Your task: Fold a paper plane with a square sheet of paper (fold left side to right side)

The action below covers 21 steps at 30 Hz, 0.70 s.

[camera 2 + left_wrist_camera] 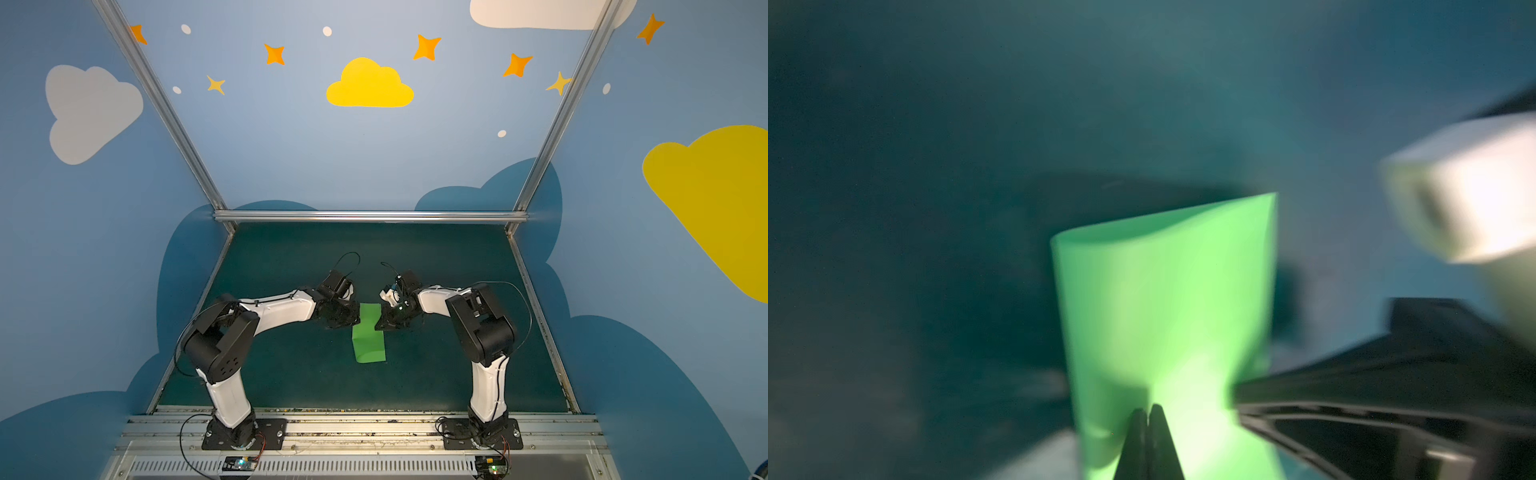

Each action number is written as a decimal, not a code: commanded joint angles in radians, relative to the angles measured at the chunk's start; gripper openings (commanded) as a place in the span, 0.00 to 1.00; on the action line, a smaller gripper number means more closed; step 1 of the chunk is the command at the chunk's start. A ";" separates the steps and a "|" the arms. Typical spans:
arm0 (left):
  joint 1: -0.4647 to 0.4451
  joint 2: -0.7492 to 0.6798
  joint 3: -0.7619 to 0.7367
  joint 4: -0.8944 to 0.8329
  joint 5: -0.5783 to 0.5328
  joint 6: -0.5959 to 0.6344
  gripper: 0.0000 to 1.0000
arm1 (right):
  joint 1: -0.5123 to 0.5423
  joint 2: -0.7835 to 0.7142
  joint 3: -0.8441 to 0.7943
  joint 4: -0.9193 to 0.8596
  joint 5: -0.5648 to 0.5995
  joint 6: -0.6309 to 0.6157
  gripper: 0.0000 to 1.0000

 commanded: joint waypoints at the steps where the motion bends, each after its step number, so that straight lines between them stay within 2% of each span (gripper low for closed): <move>1: 0.032 -0.005 -0.040 -0.010 -0.009 0.027 0.04 | 0.004 0.054 -0.039 -0.115 0.174 -0.016 0.00; 6: 0.075 -0.025 -0.116 0.008 -0.013 0.027 0.04 | 0.006 0.057 -0.040 -0.112 0.174 -0.014 0.00; 10: 0.101 -0.092 -0.127 -0.016 -0.018 0.034 0.04 | 0.006 0.066 -0.039 -0.109 0.168 -0.012 0.00; 16: 0.099 -0.165 -0.059 -0.023 0.041 0.044 0.04 | 0.009 0.070 -0.039 -0.112 0.167 -0.014 0.00; 21: 0.063 -0.111 0.025 -0.002 0.087 0.052 0.04 | 0.010 0.073 -0.039 -0.106 0.167 -0.014 0.00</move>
